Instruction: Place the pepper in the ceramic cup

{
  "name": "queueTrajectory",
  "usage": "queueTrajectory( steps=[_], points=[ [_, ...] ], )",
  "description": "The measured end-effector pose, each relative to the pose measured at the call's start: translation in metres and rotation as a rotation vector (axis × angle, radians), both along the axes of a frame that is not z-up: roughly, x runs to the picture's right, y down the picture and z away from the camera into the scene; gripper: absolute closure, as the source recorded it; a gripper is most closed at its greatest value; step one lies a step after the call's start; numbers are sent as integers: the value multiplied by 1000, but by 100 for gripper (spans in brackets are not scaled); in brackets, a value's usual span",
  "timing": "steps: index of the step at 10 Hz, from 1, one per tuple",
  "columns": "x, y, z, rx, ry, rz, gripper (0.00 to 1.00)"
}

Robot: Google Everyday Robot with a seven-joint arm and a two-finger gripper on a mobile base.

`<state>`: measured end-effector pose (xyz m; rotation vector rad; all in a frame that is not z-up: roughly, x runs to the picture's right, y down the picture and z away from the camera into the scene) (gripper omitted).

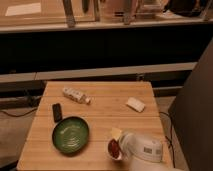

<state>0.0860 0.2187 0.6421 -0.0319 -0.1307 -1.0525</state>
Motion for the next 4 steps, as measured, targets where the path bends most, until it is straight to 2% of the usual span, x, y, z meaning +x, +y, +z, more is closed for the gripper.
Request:
queueTrajectory(
  steps=[1, 4],
  points=[
    [1, 0, 0, -10, 0, 4, 20],
    [1, -4, 5, -89, -29, 26, 20]
  ],
)
